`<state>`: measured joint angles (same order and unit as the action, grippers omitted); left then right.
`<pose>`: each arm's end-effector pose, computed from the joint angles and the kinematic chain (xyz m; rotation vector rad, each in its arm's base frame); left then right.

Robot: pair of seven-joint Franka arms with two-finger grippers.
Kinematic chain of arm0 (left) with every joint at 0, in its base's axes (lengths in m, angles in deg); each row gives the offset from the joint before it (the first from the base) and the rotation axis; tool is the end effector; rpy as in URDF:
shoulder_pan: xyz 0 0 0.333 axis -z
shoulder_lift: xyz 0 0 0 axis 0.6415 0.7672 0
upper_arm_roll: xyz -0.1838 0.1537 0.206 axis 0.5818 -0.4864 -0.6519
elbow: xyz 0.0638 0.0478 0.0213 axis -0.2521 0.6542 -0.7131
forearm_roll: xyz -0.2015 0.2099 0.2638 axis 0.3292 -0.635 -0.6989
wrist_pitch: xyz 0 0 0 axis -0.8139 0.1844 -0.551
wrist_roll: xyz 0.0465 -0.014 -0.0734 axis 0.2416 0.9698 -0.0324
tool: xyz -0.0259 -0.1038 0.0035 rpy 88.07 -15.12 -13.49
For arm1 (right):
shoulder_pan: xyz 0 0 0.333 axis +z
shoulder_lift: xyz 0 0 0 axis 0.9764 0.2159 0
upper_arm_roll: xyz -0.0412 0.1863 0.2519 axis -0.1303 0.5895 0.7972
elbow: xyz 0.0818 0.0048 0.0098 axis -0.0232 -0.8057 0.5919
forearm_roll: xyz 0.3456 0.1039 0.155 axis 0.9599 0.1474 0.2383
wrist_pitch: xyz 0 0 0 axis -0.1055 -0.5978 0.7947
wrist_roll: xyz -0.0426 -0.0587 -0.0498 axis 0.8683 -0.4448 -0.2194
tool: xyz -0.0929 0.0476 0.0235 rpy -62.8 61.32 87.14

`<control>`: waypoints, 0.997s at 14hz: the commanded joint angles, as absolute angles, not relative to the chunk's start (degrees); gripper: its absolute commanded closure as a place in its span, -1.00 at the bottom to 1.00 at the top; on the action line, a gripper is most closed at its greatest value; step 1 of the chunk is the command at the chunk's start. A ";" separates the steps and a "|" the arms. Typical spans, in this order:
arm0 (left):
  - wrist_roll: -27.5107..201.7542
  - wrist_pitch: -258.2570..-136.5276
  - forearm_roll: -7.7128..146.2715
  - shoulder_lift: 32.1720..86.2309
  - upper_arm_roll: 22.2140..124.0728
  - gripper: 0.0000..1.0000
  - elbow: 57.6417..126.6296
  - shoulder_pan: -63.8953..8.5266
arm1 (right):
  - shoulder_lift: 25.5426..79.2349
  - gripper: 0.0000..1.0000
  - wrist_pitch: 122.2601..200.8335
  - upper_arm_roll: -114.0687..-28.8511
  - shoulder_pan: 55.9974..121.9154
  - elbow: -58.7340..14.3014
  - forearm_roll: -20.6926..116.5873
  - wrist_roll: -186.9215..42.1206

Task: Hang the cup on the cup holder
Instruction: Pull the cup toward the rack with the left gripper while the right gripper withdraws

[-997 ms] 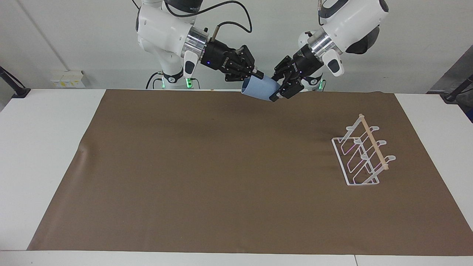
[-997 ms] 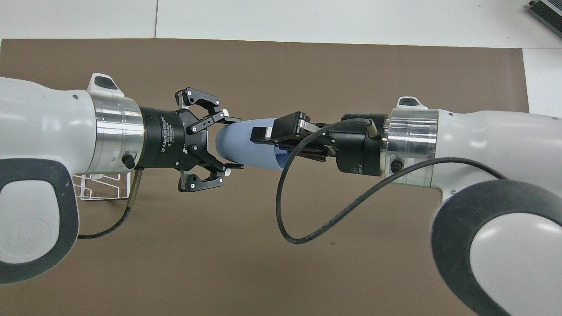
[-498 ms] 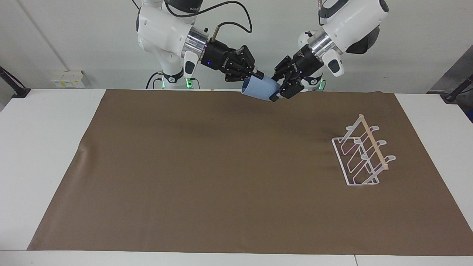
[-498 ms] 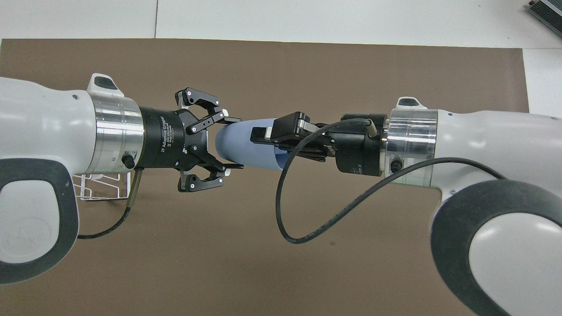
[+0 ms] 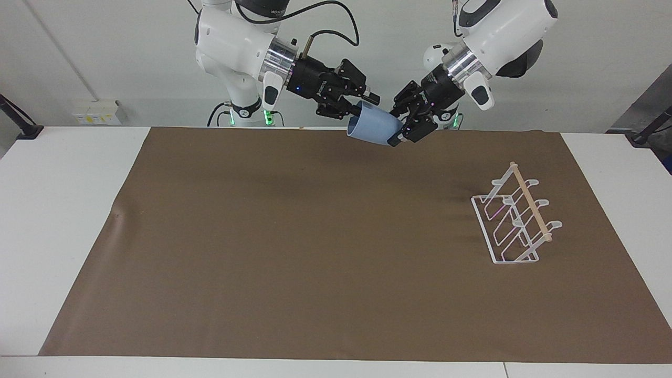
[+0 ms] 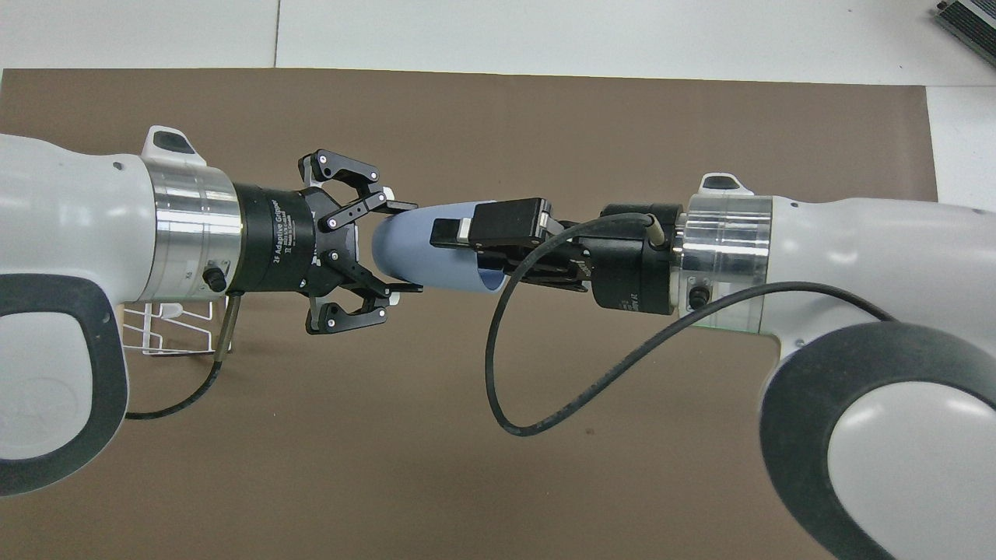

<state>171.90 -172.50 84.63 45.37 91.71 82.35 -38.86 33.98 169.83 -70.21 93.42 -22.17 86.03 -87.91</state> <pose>0.5078 -0.2641 0.6360 1.7991 1.7413 -0.5755 0.5201 0.2744 0.6283 -1.9711 0.2320 -0.0783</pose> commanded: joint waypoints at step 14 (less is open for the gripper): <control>154.93 -171.07 57.18 43.60 91.47 1.00 86.03 -44.56 | 33.79 -1.00 166.57 -70.66 91.95 -18.58 53.51 -82.25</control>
